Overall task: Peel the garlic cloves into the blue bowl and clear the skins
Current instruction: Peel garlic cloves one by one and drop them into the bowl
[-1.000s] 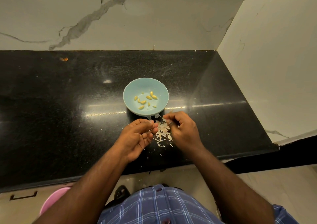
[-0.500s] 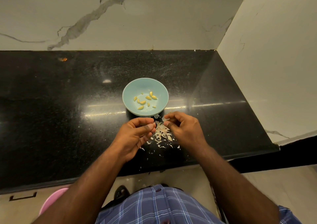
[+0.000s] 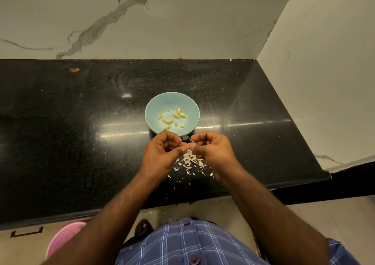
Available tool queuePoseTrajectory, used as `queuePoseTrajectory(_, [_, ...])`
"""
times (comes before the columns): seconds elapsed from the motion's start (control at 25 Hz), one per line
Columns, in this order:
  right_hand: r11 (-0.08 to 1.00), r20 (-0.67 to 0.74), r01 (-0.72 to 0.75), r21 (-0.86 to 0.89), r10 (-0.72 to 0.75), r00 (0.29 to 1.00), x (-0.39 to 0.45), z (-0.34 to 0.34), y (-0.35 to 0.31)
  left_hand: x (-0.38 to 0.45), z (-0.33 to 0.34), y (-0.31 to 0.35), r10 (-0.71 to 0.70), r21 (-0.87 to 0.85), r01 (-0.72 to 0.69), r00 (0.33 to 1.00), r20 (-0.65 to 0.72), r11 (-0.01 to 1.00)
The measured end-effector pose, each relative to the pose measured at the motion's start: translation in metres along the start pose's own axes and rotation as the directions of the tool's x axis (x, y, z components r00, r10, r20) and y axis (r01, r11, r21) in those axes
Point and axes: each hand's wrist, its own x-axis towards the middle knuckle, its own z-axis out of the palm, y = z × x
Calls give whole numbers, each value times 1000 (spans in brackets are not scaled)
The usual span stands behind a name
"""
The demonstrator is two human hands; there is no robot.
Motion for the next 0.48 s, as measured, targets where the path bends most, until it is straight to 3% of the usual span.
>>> queuePoseTrajectory(0.12, [961, 32, -197, 193, 195, 980, 0, 0, -5, 0, -1, -2, 83, 48, -84, 996, 17, 995])
queuePoseTrajectory(0.28, [881, 112, -343, 326, 325, 939, 3, -2, -8, 0, 1, -4, 121, 26, -122, 992, 33, 992])
queuePoseTrajectory(0.36, [872, 134, -339, 354, 312, 941, 1, -2, -8, 1, 1, -5, 97, -39, -95, 995, 33, 995])
queuePoseTrajectory(0.48, [921, 93, -209, 330, 188, 978, -1, 0, -7, 3, 1, -5, 8, -151, -6, 1000, 15, 988])
